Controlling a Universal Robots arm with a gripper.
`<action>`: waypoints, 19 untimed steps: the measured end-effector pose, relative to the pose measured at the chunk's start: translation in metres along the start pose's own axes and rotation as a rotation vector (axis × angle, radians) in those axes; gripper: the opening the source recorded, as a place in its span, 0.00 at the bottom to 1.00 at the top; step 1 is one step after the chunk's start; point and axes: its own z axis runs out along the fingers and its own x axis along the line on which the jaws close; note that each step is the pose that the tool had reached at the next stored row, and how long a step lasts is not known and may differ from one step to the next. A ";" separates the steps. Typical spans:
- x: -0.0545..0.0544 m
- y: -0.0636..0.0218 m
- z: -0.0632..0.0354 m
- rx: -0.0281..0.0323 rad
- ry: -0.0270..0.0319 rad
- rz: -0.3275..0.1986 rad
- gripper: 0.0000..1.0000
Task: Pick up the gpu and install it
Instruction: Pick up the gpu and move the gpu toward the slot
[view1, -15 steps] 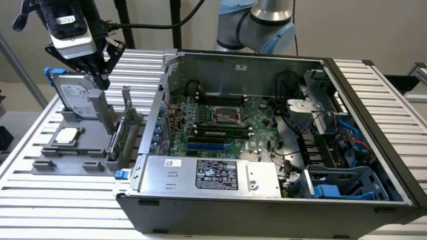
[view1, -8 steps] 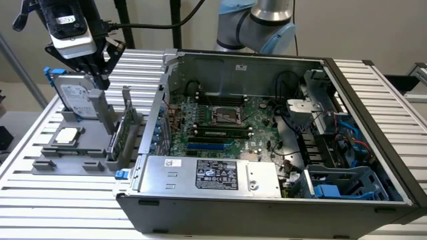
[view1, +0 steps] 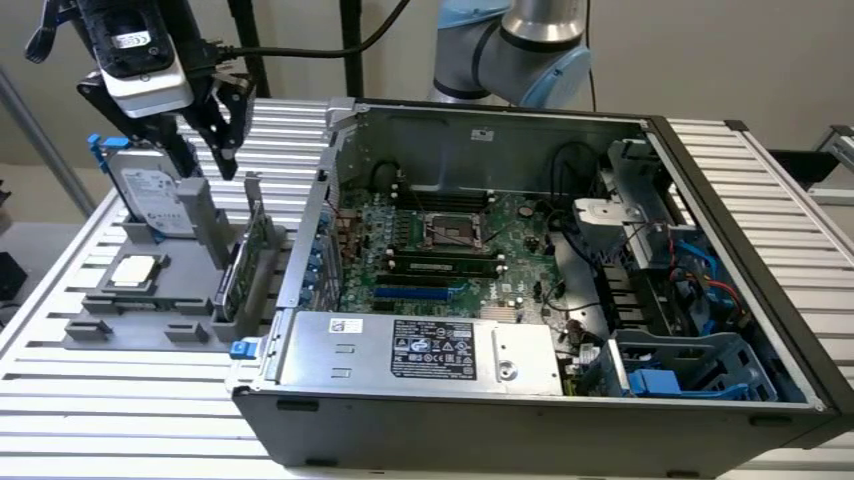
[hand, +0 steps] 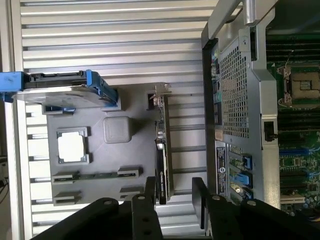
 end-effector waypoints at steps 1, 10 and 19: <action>0.000 0.0000 0.0000 0.0000 0.0000 0.000 1.00; 0.001 -0.0009 0.0134 0.0001 -0.0001 0.000 1.00; 0.001 -0.0019 0.0296 0.0001 0.0000 0.000 1.00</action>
